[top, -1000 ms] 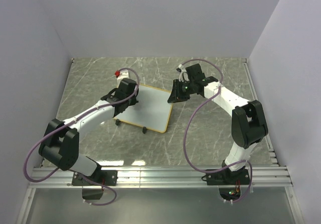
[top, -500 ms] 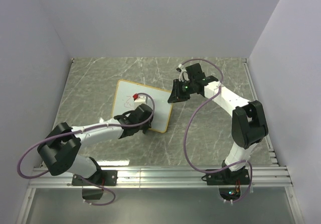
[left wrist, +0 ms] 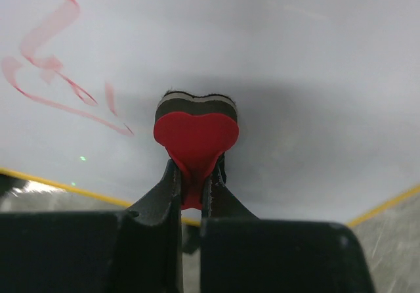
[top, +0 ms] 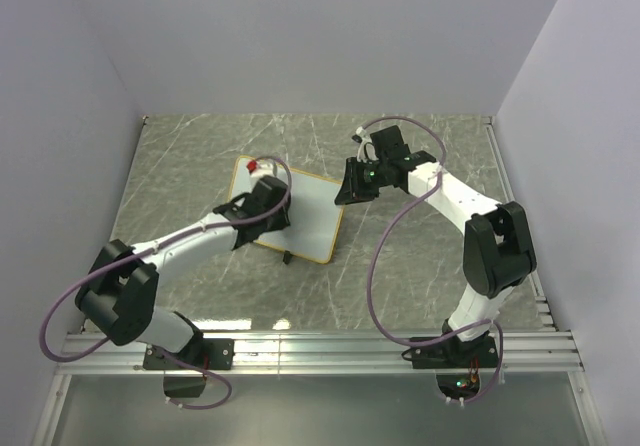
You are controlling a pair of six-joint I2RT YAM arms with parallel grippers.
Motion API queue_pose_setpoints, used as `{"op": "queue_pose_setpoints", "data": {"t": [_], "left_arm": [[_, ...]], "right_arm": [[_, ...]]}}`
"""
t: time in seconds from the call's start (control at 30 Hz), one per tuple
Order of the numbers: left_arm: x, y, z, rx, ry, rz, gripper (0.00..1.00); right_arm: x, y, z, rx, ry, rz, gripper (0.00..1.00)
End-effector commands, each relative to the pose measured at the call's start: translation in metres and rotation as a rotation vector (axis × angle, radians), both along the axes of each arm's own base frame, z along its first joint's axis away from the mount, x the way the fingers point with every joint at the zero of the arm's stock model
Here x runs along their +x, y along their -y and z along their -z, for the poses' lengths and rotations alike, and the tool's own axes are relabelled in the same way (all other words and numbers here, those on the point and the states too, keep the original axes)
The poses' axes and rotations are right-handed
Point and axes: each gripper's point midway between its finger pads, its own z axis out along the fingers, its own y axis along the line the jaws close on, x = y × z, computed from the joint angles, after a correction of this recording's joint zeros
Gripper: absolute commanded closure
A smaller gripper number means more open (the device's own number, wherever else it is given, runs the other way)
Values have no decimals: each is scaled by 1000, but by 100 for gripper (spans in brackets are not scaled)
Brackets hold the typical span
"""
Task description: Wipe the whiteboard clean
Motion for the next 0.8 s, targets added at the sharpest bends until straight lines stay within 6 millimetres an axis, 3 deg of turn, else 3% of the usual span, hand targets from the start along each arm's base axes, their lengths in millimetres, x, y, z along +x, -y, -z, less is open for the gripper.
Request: {"op": "queue_pose_setpoints", "data": {"t": [0.0,0.2,0.33,0.63,0.77], "left_arm": [[49,-22,-36,-8,98,-72,100],[77,-57,-45,12,114,-138,100],[77,-71,-39,6,100,-157,100],[34,-62,-7,-107,39,-125,100],[15,-48,1,-164,35,-79,100]], "right_arm": [[-2,14,-4,-70,42,38,100],[-7,18,-2,-76,41,41,100],[-9,19,-1,-81,44,44,100],[-9,18,2,-72,32,53,100],[-5,15,0,-65,34,54,100]]}}
